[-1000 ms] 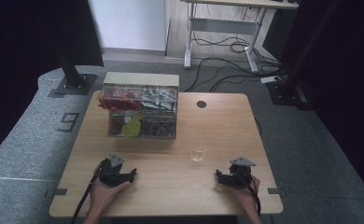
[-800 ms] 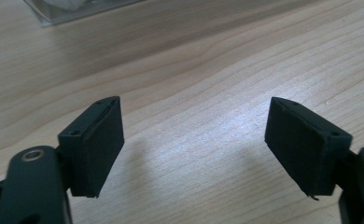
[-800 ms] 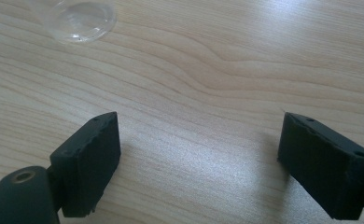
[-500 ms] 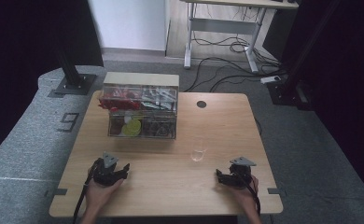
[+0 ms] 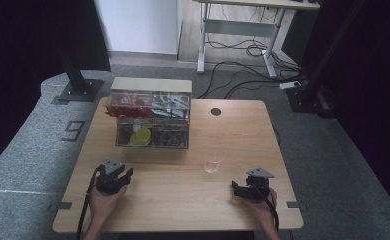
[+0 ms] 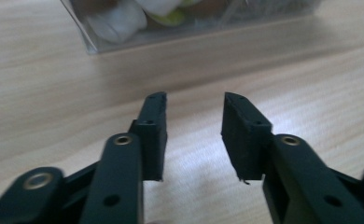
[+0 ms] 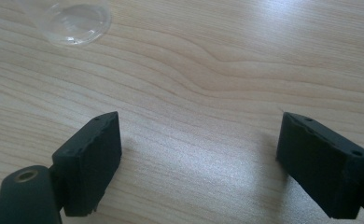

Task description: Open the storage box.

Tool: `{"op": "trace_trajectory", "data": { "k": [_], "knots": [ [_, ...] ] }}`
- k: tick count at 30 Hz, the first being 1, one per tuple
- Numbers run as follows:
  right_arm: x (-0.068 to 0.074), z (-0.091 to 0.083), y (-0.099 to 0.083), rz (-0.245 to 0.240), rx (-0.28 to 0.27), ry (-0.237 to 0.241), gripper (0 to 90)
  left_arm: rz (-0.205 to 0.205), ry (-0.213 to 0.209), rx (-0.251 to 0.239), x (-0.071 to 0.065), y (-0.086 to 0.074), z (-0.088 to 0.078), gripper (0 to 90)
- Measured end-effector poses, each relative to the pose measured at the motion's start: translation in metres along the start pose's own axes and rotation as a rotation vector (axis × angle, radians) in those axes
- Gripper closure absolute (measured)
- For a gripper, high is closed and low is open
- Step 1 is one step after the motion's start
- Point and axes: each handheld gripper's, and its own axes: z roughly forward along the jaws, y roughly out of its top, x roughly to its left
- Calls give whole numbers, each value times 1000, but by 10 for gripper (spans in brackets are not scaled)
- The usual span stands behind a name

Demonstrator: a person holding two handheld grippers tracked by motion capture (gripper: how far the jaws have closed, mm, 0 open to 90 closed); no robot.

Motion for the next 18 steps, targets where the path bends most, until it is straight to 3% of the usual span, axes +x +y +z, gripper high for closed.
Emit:
{"op": "trace_trajectory", "data": {
  "k": [4, 8, 13, 18],
  "knots": [
    [0, 0, 0, 0, 0, -2, 145, -28, -3, -7, 6, 7, -2, 704],
    [0, 0, 0, 0, 0, -4, 146, -64, -50, -9, 22, 16, -4, 771],
    [0, 0, 0, 4, -1, -6, 147, -100, -75, -23, 33, 20, -6, 826],
    [0, 0, 0, 6, -1, -9, 149, -119, -92, -6, 40, 24, -2, 860]
  ]
}}
